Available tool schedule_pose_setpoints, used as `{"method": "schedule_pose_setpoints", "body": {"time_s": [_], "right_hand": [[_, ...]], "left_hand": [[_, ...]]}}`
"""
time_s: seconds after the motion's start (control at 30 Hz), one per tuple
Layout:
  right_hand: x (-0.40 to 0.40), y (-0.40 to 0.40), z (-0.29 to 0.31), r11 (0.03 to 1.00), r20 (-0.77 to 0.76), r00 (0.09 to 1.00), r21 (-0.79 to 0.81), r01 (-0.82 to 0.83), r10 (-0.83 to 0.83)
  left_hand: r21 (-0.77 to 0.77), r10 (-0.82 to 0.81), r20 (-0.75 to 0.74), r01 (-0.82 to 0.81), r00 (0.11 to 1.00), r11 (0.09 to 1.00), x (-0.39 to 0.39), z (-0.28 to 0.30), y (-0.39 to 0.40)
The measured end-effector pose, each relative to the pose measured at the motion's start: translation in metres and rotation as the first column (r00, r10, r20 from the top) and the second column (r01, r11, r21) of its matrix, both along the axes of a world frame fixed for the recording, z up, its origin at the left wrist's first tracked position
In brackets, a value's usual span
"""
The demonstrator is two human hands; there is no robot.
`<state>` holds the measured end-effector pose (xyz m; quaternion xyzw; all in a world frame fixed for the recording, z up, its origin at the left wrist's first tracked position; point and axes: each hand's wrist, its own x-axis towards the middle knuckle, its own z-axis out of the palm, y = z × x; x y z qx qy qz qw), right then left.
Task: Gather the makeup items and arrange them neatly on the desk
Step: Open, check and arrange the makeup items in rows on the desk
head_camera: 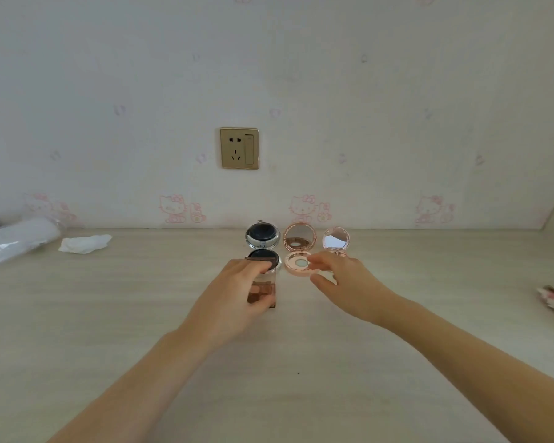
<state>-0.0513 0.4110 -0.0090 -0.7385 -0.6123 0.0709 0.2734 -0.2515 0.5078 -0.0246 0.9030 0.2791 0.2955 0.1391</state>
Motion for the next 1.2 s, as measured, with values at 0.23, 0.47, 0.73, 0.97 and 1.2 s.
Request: {"method": "schedule_pose_setpoints", "body": {"time_s": [0.23,0.47,0.73,0.97,1.2], "right_hand": [[0.032,-0.058,0.002,0.995,0.209,0.975,-0.044,0.085,-0.074],[0.075,-0.127,-0.006,0.968,0.312,0.929,-0.087,0.234,-0.197],[0.132,-0.204,-0.012,0.926,0.363,0.875,-0.075,0.371,-0.321],[0.178,-0.251,-0.014,0.884,0.387,0.825,-0.051,0.465,-0.412],[0.219,-0.277,-0.009,0.849,0.349,0.798,-0.01,0.528,-0.492]], "left_hand": [[0.069,-0.141,-0.095,0.147,0.986,0.987,0.046,0.007,-0.043],[0.139,-0.22,-0.165,0.244,0.961,0.96,0.124,-0.01,-0.071],[0.107,-0.374,-0.156,0.392,0.914,0.914,0.208,-0.026,-0.123],[0.125,-0.472,-0.2,0.5,0.859,0.857,0.271,-0.028,-0.16],[0.14,-0.49,-0.307,0.548,0.816,0.825,0.318,-0.017,-0.18]]}}
